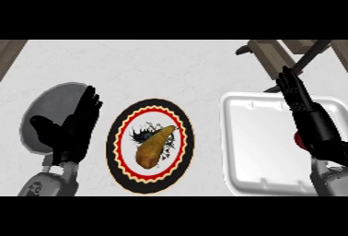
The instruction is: Pick the tomato from the tray and place it in the tiered basket
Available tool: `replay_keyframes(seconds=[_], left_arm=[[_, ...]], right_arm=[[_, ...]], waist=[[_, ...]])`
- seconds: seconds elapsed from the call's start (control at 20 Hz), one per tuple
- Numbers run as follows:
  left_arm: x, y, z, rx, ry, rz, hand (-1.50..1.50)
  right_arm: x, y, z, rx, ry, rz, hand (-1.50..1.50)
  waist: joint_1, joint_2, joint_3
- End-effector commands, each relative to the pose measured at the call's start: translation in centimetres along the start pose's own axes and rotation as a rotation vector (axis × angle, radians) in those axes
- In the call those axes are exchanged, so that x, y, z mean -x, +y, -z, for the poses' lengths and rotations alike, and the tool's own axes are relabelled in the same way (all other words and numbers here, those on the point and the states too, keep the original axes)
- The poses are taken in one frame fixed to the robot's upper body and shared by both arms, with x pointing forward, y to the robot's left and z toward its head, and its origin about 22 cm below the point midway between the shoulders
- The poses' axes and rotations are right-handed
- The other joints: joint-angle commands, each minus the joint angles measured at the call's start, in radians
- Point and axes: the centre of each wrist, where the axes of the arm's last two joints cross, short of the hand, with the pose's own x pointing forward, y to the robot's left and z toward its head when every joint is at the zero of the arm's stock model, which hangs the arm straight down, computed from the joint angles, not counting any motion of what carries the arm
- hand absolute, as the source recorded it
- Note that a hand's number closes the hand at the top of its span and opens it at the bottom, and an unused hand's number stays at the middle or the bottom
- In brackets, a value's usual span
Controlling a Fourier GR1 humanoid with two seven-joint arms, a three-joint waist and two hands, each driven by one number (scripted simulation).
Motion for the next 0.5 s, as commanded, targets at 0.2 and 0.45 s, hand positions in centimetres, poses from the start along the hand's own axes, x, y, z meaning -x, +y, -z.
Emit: replay_keyframes(seconds=[0.2, 0.45], left_arm=[[-1.5, 1.0, 0.1, -0.061, -0.199, 0.171, 0.0], [-0.3, -0.6, -0.4, -0.029, -0.213, 0.174, 0.0]], right_arm=[[-1.4, -10.5, -2.3, 0.376, -0.204, 0.303, 1.5], [4.4, -11.0, -6.1, 0.552, -0.048, 0.657, -1.5]], waist=[[-0.068, -0.02, -0.018], [-0.059, -0.01, -0.016]])
